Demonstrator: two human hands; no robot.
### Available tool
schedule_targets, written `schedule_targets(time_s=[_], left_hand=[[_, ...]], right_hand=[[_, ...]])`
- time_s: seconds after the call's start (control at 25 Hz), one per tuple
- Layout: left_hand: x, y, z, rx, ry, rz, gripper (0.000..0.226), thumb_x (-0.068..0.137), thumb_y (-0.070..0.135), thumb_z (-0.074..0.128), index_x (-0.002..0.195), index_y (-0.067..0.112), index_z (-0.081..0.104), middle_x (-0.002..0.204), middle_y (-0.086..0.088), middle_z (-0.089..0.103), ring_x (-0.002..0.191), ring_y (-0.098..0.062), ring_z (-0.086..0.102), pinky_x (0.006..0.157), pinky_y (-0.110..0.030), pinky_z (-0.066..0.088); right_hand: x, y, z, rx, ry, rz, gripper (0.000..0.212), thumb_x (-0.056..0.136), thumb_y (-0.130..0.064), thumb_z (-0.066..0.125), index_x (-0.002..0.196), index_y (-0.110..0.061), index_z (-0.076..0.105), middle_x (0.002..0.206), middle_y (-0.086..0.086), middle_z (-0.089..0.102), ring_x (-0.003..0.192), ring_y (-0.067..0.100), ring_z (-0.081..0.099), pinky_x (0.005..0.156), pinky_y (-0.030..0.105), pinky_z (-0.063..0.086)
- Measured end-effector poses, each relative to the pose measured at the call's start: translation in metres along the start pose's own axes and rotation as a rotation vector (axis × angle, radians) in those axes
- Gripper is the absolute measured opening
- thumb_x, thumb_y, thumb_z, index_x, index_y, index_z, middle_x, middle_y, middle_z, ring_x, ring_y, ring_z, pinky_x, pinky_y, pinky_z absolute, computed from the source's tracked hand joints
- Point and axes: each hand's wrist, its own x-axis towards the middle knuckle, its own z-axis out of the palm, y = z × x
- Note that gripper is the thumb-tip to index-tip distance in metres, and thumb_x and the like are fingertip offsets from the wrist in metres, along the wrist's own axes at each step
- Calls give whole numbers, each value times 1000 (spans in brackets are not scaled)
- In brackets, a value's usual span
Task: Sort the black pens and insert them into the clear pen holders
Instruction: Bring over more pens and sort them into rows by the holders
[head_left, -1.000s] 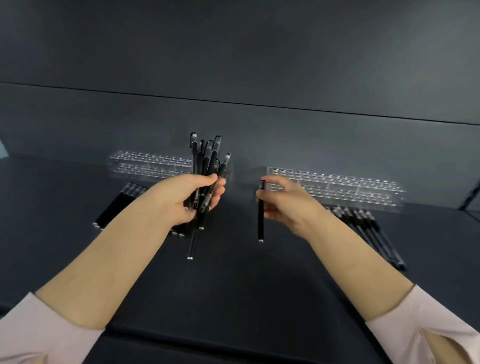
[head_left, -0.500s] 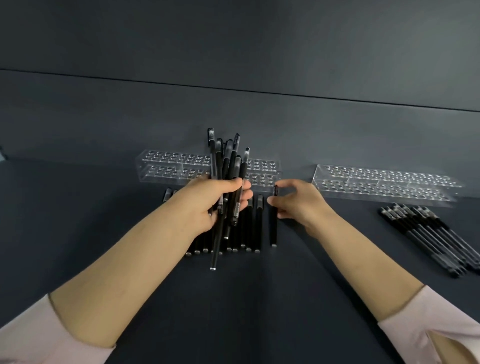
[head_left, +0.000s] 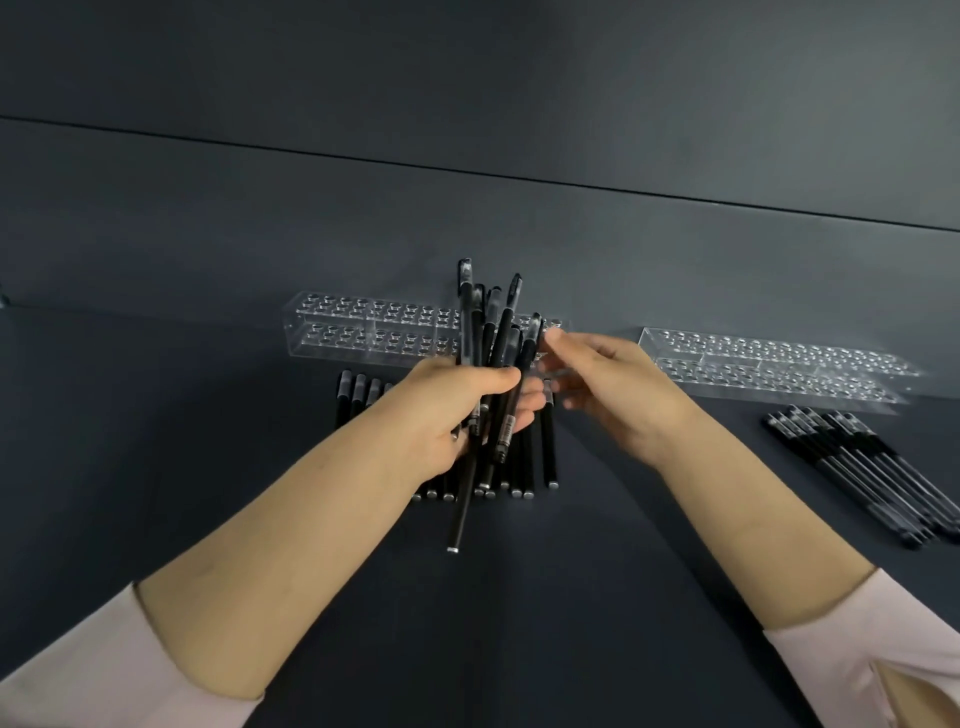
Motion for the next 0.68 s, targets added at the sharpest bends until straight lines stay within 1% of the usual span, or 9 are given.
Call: schedule_targets(time_s=[0.08,0.16,0.24,0.36,0.44,0.48,0.6,0.68], left_hand=[[-2,-2,4,13,-30,-9,17,92,2,61,105,-7,67,94,-16,75,82,-20,74,59,-24,60],[-2,-3,8,5,-53,-5,16,93,3,60,104,-7,67,95,-16,75,84,-21,75,64,-25,60],[-1,-4,14,12,-60,16,16,94,4,59,103,-6,68,95,-16,75,87,-23,74,69,-27,61],[4,-6,26,-38,-48,2,16,94,3,58,106,-6,65,95,-18,75,88,-25,74,71,-30,61],[7,-9,37,-101,-57,-32,17,93,4,60,108,-4,63,98,-17,75,89,-25,74,71,-34,62],[8,-11,44,-105,-65,-45,18,93,6,61,109,-2,64,99,-16,75,89,-24,74,70,-35,62],[11,-16,67,-69,-83,-75,20,93,12,64,112,6,65,98,-10,76,86,-21,75,67,-36,61],[14,-20,86,-74,-70,-97,20,93,12,63,112,6,64,96,-10,76,83,-20,75,67,-33,61]], right_hand=[[-4,-3,0,54,-83,12,14,91,-20,64,80,-12,66,72,2,62,66,12,55,60,23,42],[-4,-2,-3,120,-123,34,12,90,-16,64,81,-8,64,71,4,61,65,13,54,65,25,44],[-4,-6,-10,198,-101,41,9,90,-12,63,86,-4,64,74,6,62,65,13,56,66,24,49],[-3,-18,-37,265,10,52,7,90,-9,63,83,-7,66,67,1,66,60,9,57,58,18,53],[-4,-23,-65,175,51,73,2,88,-9,65,87,-8,66,71,1,65,58,7,56,54,15,51],[-5,-22,-81,88,51,91,3,87,-9,66,90,-10,66,73,2,64,58,7,56,53,15,51],[-10,-15,-126,-161,58,160,18,86,-5,69,101,-14,64,76,4,63,58,9,56,55,15,54],[-12,-12,-155,-259,98,198,26,84,-4,70,107,-13,64,79,6,65,61,11,58,53,15,53]])
